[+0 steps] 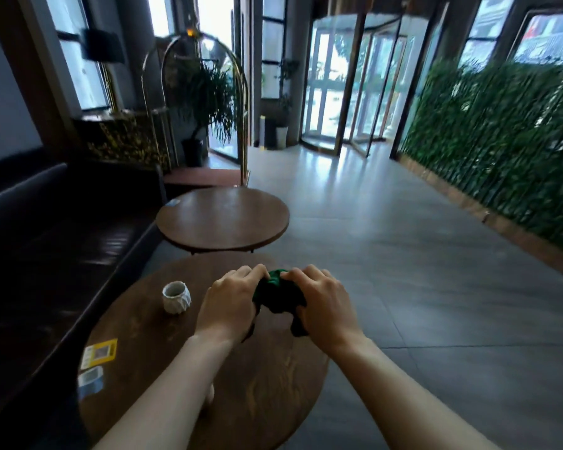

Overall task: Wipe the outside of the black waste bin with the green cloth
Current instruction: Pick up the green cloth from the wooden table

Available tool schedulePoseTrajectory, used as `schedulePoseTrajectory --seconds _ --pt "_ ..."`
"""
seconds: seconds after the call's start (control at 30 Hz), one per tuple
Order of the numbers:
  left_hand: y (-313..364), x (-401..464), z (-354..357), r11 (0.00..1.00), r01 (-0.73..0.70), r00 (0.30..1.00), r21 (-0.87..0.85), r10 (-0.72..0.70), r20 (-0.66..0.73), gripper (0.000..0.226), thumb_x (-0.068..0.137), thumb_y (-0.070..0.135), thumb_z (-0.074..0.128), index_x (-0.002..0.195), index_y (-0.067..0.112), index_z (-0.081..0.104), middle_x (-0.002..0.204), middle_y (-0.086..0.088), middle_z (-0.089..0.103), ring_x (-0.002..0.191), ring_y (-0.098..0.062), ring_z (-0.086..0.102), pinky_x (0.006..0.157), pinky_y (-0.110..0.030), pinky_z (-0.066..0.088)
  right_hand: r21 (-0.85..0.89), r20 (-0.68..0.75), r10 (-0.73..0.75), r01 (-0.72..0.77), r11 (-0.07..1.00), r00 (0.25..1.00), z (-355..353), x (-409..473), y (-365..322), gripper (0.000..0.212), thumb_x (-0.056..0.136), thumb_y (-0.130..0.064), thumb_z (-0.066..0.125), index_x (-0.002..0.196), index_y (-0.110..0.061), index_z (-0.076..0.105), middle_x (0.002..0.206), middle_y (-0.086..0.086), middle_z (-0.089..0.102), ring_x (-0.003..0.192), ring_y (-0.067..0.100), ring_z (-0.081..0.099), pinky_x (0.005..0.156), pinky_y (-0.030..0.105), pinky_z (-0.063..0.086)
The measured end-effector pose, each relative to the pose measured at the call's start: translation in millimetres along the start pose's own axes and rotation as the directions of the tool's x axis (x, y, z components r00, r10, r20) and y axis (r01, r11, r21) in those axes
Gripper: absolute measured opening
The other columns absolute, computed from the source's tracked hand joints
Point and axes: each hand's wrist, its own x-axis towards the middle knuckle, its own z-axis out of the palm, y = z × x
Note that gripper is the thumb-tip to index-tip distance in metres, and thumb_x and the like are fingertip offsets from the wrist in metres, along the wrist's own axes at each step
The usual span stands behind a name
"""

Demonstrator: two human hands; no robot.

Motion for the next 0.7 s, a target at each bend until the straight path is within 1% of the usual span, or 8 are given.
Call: schedulePoseTrajectory --seconds 0.13,0.3,0.43,0.57,0.7 --pt "35.9 -9.4 -70.3 0.998 -0.065 0.996 0.012 0.066 -0.064 0.03 0.083 0.009 0.061 0.108 0.024 0.061 0.098 -0.001 0.068 0.096 -0.031 0.066 0.078 -0.044 0.055 0.002 -0.058 -0.015 0.015 1.0 0.998 -70.7 -12.7 -32.0 0.054 0.078 -0.01 0.076 0.13 -0.021 0.065 0.112 0.007 0.068 0.101 0.033 0.063 0.08 0.041 0.052" --pt "79.3 -27.1 -136.9 0.994 -0.108 0.989 0.021 0.109 -0.102 0.027 0.083 0.013 0.063 0.107 0.024 0.061 0.096 -0.001 0.066 0.095 -0.03 0.065 0.077 -0.045 0.054 0.033 -0.116 -0.046 0.05 0.998 0.992 -143.3 -31.9 -57.9 0.05 0.081 -0.011 0.074 0.13 -0.02 0.067 0.113 0.009 0.069 0.102 0.035 0.064 0.082 0.043 0.055" --pt "112.6 -47.9 -170.4 0.99 -0.134 0.978 0.039 0.139 -0.155 0.025 0.084 0.013 0.066 0.106 0.023 0.059 0.093 0.0 0.066 0.091 -0.029 0.065 0.076 -0.042 0.054 0.035 -0.166 -0.082 0.089 0.995 0.983 -187.7 -54.1 -66.9 0.047 0.084 -0.014 0.072 0.13 -0.022 0.066 0.114 0.006 0.069 0.102 0.033 0.064 0.082 0.04 0.053" --pt "147.3 -70.2 -190.6 0.983 -0.157 0.961 0.095 0.174 -0.213 0.028 0.082 0.012 0.069 0.106 0.023 0.06 0.09 -0.001 0.066 0.088 -0.031 0.067 0.073 -0.039 0.05 0.042 -0.214 -0.133 0.145 0.989 0.968 -223.3 -82.4 -69.3 0.046 0.086 -0.012 0.072 0.13 -0.022 0.066 0.118 0.006 0.069 0.101 0.033 0.065 0.084 0.043 0.055" --pt "184.9 -100.6 -199.3 0.976 -0.168 0.951 0.14 0.198 -0.239 0.029 0.081 0.011 0.068 0.106 0.023 0.06 0.09 -0.003 0.067 0.086 -0.033 0.068 0.073 -0.04 0.052 0.049 -0.24 -0.164 0.181 0.982 0.957 -249.8 -120.3 -63.1 0.045 0.086 -0.01 0.071 0.129 -0.021 0.066 0.119 0.006 0.07 0.101 0.033 0.065 0.083 0.044 0.055"
